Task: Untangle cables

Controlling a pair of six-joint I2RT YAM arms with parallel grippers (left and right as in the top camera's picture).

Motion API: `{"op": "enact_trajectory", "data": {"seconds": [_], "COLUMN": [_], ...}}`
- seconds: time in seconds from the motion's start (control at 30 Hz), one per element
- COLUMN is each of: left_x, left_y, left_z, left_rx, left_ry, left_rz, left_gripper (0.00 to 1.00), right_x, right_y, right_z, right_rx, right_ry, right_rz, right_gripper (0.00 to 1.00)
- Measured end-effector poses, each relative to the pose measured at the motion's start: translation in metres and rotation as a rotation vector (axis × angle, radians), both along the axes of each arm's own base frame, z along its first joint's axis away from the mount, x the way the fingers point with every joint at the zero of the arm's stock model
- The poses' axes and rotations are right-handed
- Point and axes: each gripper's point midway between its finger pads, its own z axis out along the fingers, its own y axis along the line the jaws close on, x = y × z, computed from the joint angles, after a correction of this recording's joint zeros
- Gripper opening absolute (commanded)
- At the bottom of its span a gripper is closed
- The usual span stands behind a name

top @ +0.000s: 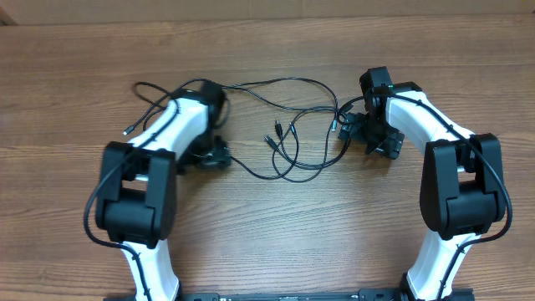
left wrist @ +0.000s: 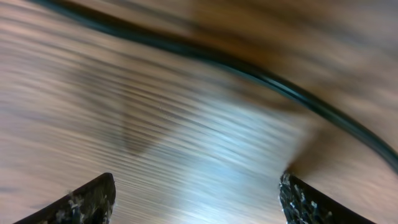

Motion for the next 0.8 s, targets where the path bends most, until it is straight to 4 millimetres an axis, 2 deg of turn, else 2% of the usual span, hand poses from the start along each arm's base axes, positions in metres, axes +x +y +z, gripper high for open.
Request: {"op": "enact_trajectory", "data": {"seconds": [0.03,0.07,0.13,0.23,0.37,0.43,0.5,0.57,0.6,0.67,0.7,0.73,0.8], "left_x": [0.003,0.005,0.007,0.009,0.013,0.017,0.024,0.035,0.04,0.049,0.052,0.055,0.056], "left_y": [0.011,0.022,0.04,0.053,0.049,0.042,0.031,0.016,0.008,-0.01,-0.019,-0.028,-0.041], "left_z": [0.001,0.001,0.002,0.003,0.004,0.005,0.008,0.015,0.02,0.035,0.044,0.052,0.06], "left_rx": [0.023,0.041,0.055,0.036,-0.04,-0.095,-0.161,-0.232,-0.264,-0.331,-0.362,-0.383,-0.411], "left_ry": [-0.014,-0.022,-0.026,-0.015,0.007,0.003,-0.012,-0.054,-0.078,-0.137,-0.164,-0.182,-0.203], "left_rz": [0.036,0.07,0.125,0.167,0.146,0.118,0.088,0.048,0.032,-0.011,-0.029,-0.049,-0.088], "left_gripper": [0.82,0.75,0.68,0.62,0.62,0.63,0.65,0.66,0.66,0.69,0.74,1.0,1.0], "right_x": [0.0,0.0,0.001,0.0,-0.004,-0.005,0.003,0.018,0.028,0.05,0.06,0.064,0.071], "right_y": [0.0,0.0,0.001,0.005,0.01,0.016,0.022,0.028,0.031,0.036,0.037,0.038,0.04], "right_z": [0.0,0.0,0.0,0.001,0.004,0.008,0.01,0.017,0.022,0.033,0.036,0.037,0.036], "right_rx": [0.0,0.002,0.006,0.031,0.094,0.133,0.164,0.187,0.196,0.209,0.213,0.216,0.224], "right_ry": [0.0,0.0,-0.003,0.005,0.055,0.091,0.09,0.055,0.019,-0.063,-0.099,-0.117,-0.148], "right_rz": [-0.001,-0.001,0.004,0.054,0.117,0.143,0.161,0.182,0.195,0.209,0.215,0.214,0.196], "right_gripper": [1.0,1.0,0.99,0.81,0.62,0.51,0.39,0.1,0.04,0.04,0.04,0.04,0.04]}}
